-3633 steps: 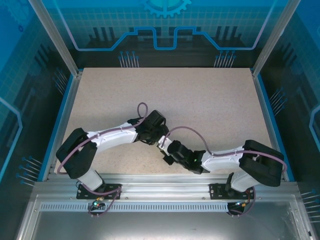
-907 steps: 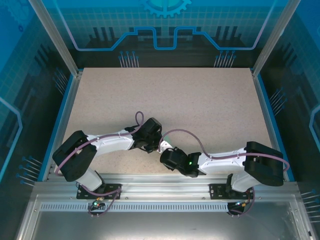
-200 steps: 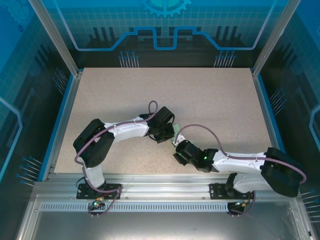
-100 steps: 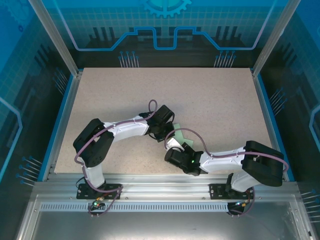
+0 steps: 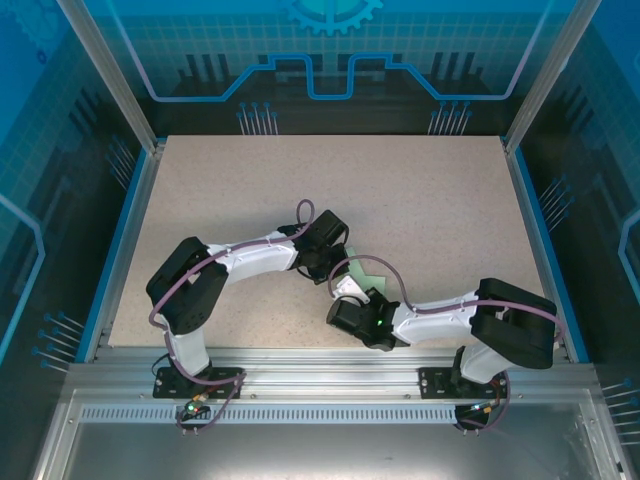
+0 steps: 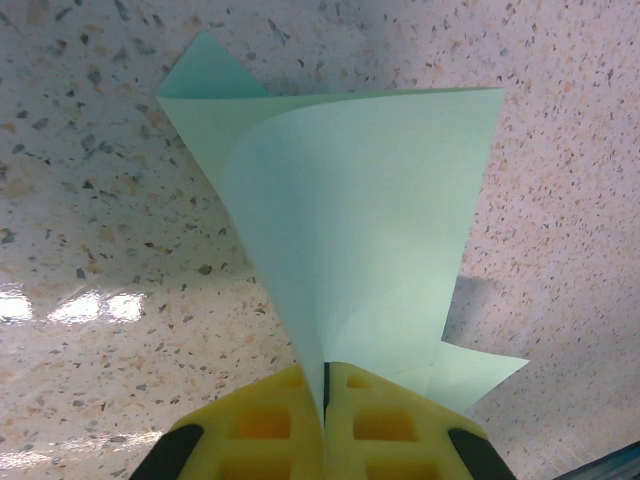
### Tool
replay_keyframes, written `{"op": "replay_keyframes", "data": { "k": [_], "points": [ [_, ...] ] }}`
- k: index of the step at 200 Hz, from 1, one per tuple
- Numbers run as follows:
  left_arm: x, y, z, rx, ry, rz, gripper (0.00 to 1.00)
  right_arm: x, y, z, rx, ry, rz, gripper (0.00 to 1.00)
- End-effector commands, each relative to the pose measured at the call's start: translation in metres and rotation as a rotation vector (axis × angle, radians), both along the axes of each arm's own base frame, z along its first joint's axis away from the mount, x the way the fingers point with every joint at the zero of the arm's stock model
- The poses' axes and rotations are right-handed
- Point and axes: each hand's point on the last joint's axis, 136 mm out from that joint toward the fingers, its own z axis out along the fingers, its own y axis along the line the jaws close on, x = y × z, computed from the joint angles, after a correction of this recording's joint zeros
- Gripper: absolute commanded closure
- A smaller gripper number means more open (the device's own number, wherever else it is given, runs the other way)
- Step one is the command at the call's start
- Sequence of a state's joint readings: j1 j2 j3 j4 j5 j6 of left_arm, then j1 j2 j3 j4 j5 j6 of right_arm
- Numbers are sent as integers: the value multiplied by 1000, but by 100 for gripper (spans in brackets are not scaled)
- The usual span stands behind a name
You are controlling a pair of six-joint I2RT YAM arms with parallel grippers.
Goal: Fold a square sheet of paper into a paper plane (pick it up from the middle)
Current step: Fold the wing for the fifth time at the center of the table.
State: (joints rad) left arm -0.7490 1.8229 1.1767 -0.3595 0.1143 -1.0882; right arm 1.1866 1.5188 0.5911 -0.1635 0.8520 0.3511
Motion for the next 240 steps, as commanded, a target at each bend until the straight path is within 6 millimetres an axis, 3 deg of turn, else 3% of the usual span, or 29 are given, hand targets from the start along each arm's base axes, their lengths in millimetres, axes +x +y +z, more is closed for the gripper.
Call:
{"op": "replay_keyframes", "data": {
  "k": [1,45,87,120,151,206,240],
  "points": [
    [1,-1,10,-9,-1,-28,96,-4,12,3,82,47,14,100],
    [3,16,28,-3,-47,-2,65,-15,35,6,417,288,94,100],
    [5,45,55,34,-137,54,41,-12,34,14,721,476,74,100],
    [4,49,69,19,-188,53,38,-7,31,14,871,598,37,100],
    [3,36,70,-34,-216,2,42,-1,31,8,978,713,-13,100],
    [1,6,51,-107,-191,-70,57,7,25,-5,1081,832,-86,100],
    [4,-11,43,-133,-185,-116,59,11,17,-7,1118,864,-130,100]
  ]
}}
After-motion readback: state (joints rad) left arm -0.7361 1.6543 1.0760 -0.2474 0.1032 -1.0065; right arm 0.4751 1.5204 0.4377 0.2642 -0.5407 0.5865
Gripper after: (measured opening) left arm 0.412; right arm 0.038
